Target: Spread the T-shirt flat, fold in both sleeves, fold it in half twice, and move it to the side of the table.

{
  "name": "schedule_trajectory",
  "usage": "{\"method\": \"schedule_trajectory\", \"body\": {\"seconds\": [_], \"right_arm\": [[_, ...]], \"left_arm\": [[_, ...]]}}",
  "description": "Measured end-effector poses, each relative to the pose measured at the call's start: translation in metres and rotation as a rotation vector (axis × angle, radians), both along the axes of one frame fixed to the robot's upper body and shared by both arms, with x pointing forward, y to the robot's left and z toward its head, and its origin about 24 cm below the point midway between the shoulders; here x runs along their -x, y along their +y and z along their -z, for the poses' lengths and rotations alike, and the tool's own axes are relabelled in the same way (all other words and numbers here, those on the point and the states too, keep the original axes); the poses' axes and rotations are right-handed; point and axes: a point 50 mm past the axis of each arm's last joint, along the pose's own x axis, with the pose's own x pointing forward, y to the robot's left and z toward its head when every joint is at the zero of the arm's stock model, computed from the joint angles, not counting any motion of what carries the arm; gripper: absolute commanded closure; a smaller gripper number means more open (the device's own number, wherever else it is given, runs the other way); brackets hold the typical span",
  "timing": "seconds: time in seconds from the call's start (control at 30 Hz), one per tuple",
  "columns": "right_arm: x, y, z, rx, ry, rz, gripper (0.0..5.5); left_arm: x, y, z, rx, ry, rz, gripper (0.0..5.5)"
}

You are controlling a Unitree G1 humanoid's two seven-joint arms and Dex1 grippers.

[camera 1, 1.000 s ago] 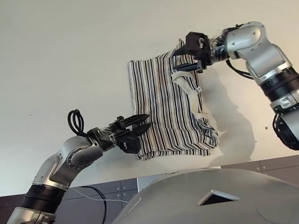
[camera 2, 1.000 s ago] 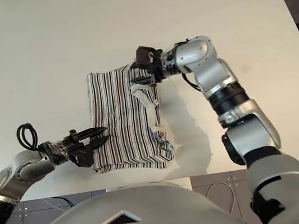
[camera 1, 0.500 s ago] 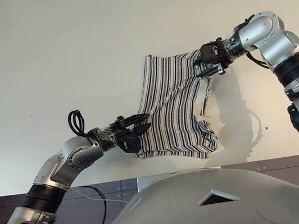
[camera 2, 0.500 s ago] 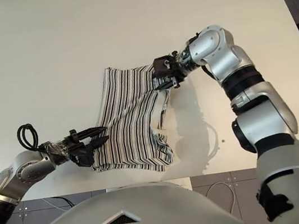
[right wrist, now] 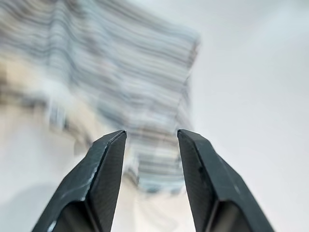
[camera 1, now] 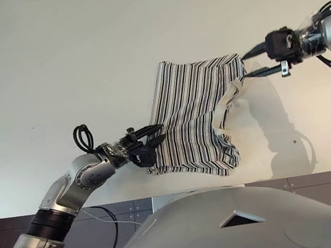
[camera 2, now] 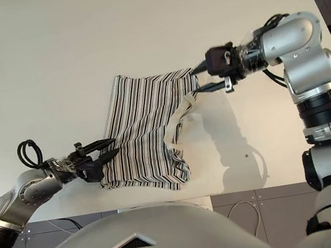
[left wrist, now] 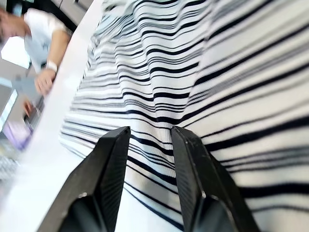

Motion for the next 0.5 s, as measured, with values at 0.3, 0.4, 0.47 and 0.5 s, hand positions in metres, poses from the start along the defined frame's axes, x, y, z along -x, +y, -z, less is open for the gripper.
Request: {"method": "schedule_trajectory", "body": {"seconds": [0.3, 0.4, 0.47, 0.5], "right_arm": [[0.107, 0.077, 0.055, -0.142, 0.368, -0.136, 3.54], [0.119, 0.055, 0.069, 0.02, 0.34, -0.162, 3.54], [0.119, 0.04, 0.071, 0.074, 0.317, -0.14, 3.54], [0.117, 0.029, 0.069, 0.099, 0.302, -0.111, 3.54]], "left_arm": [[0.009, -0.009, -0.008, -0.013, 0.13, 0.025, 3.92], [0.01, -0.007, -0.009, -0.028, 0.127, 0.028, 3.92], [0.012, -0.006, -0.008, -0.034, 0.125, 0.034, 3.92], [0.013, -0.006, -0.008, -0.039, 0.117, 0.037, 3.92]]}}
